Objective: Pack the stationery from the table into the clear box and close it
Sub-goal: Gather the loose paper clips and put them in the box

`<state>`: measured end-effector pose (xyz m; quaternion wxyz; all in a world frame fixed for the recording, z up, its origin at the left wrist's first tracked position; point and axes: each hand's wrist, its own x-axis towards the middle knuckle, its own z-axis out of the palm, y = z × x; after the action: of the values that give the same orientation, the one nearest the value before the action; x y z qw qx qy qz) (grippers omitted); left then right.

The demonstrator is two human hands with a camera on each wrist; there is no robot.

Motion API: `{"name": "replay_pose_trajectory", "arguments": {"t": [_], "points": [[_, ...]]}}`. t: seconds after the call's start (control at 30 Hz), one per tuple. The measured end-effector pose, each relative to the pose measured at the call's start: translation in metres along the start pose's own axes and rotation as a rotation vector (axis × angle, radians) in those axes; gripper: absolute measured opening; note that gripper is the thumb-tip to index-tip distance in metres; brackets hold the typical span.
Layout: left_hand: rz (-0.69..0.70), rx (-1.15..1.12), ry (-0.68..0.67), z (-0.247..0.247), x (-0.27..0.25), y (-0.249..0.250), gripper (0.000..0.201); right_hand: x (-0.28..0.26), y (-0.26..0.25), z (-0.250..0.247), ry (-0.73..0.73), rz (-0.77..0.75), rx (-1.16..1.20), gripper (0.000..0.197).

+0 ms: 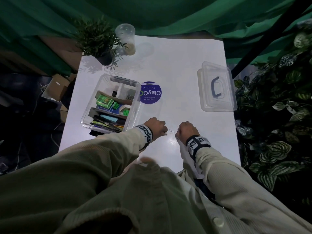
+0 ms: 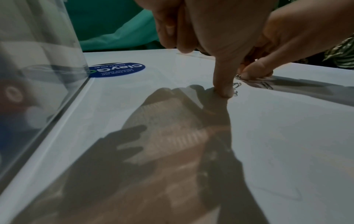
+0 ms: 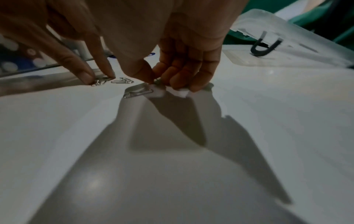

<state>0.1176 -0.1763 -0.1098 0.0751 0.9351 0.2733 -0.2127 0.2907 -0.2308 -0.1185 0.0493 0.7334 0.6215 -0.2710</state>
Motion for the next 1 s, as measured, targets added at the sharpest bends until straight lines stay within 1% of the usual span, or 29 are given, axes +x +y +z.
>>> {"name": "replay_pose_trajectory", "arguments": {"t": [0.07, 0.17, 0.23, 0.3, 0.4, 0.47, 0.53, 0.6, 0.67, 0.7, 0.77, 0.8, 0.87, 0.93, 1.0], "points": [[0.007, 0.003, -0.001, -0.001, 0.0, 0.002, 0.031, -0.001, 0.003, 0.001, 0.028, 0.054, 0.156, 0.021], [0.002, 0.033, 0.014, -0.002, 0.002, 0.007, 0.028, -0.003, 0.012, 0.0, 0.136, 0.248, 0.565, 0.009], [-0.02, 0.038, 0.032, -0.003, 0.004, 0.011, 0.027, -0.008, 0.017, -0.001, 0.193, 0.349, 0.719, 0.006], [-0.043, 0.043, 0.042, -0.005, 0.006, 0.015, 0.024, -0.011, 0.018, -0.001, 0.187, 0.367, 0.768, 0.006], [-0.072, 0.027, 0.034, -0.005, 0.007, 0.017, 0.023, -0.014, 0.018, -0.002, 0.181, 0.375, 0.837, 0.016], [-0.094, 0.001, 0.026, -0.002, 0.007, 0.016, 0.025, -0.014, 0.015, -0.003, 0.191, 0.375, 0.846, 0.018], [-0.135, -0.044, 0.018, -0.002, 0.006, 0.017, 0.024, -0.013, 0.011, -0.005, 0.2, 0.383, 0.87, 0.017], [-0.186, -0.127, 0.026, -0.005, 0.004, 0.017, 0.023, -0.011, 0.007, -0.01, 0.2, 0.409, 0.904, 0.01], [-0.237, -0.271, 0.092, -0.015, -0.002, 0.014, 0.022, -0.008, 0.0, -0.019, 0.198, 0.422, 0.924, 0.007], [-0.265, -0.366, 0.158, -0.022, -0.006, 0.01, 0.022, -0.005, -0.005, -0.024, 0.197, 0.426, 0.921, 0.008], [-0.322, -0.508, 0.34, -0.041, -0.018, -0.002, 0.02, 0.0, -0.022, -0.04, 0.204, 0.413, 0.938, 0.008], [-0.36, -0.543, 0.429, -0.052, -0.025, -0.013, 0.02, 0.005, -0.032, -0.048, 0.198, 0.397, 0.969, 0.008], [-0.485, -0.581, 0.559, -0.071, -0.04, -0.043, 0.02, 0.014, -0.059, -0.063, 0.181, 0.333, 1.034, 0.011], [-0.662, -0.641, 0.615, -0.08, -0.058, -0.08, 0.022, 0.025, -0.09, -0.076, 0.179, 0.23, 1.043, 0.012], [-0.838, -0.686, 0.597, -0.078, -0.075, -0.114, 0.024, 0.034, -0.125, -0.089, 0.195, 0.128, 1.038, 0.012]]}}
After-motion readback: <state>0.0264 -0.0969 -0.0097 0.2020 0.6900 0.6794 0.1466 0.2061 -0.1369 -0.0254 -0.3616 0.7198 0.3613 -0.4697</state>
